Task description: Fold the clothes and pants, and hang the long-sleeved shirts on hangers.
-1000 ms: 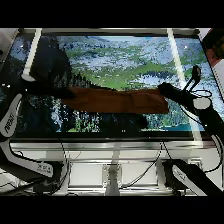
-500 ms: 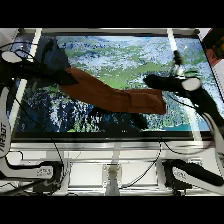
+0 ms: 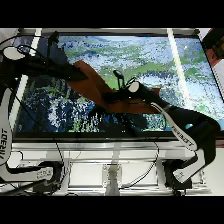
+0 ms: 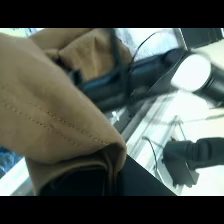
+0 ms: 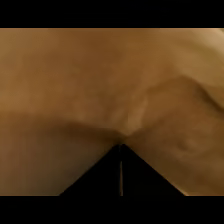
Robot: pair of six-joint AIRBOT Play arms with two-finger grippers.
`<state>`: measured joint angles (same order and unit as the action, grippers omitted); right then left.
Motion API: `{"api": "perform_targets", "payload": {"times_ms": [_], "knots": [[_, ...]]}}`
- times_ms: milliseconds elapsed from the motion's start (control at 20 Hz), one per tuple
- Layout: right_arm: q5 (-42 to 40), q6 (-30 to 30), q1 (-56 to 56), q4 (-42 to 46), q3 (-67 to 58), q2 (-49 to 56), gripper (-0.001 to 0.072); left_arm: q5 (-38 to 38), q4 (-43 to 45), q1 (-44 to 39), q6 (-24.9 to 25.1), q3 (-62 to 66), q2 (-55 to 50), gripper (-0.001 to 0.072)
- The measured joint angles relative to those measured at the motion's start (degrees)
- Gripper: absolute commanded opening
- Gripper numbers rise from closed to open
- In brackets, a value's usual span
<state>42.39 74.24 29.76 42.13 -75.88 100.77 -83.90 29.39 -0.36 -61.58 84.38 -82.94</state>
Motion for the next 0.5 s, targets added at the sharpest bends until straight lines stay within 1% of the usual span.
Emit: {"api": "perform_targets", "payload": {"times_ms": [150,250,400,500], "knots": [[-0.3,0.7,1.6,0.1,-2.2,2.1,0.0006,1.8,-0.4,-0.5,0.0,0.0,0.0,0.0013],[0.5,1.0,0.7,1.0,-2.9,2.4,0.0006,3.1,-0.5,-0.8,-0.1,0.0,0.0,0.0013],[5.5,1.2,-3.7,4.5,-3.3,0.6,0.0006,6.1,-0.5,-2.8,-0.2,0.0,-0.7,0.0013],[10.0,1.4,-8.3,8.0,-3.4,-2.4,0.0006,9.0,-0.5,-5.6,-0.1,0.0,-1.6,0.0013]]}}
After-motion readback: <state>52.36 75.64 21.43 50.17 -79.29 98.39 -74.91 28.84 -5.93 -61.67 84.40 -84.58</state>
